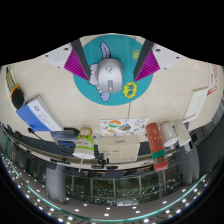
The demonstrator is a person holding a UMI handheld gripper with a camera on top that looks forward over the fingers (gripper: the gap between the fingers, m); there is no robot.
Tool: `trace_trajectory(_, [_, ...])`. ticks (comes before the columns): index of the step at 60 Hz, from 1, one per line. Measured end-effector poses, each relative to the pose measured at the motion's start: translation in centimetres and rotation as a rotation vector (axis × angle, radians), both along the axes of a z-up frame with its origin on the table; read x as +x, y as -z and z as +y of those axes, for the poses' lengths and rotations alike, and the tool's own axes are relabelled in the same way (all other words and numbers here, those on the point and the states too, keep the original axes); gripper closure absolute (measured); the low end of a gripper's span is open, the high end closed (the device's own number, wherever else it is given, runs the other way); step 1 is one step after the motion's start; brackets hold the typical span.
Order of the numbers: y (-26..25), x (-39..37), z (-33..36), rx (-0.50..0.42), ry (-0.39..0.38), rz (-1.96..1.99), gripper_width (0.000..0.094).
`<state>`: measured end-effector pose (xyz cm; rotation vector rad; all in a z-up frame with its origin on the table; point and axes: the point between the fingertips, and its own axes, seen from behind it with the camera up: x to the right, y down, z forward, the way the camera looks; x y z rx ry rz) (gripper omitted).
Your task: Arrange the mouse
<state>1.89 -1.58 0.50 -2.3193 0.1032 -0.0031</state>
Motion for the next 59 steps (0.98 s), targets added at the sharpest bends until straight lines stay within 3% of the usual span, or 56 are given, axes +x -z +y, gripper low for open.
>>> trace_trajectory(29, [-18.1,-5.2,-19.3,0.148,0.098,-0.124,0.0073])
trace_trajectory(43, [-21.0,-8.1,-28.6,0.161,0.13,-0.136,0.0076])
trace_trajectory(59, [-22.3,-10.0,-33.0,0.168,0.128,-0.148,0.0079])
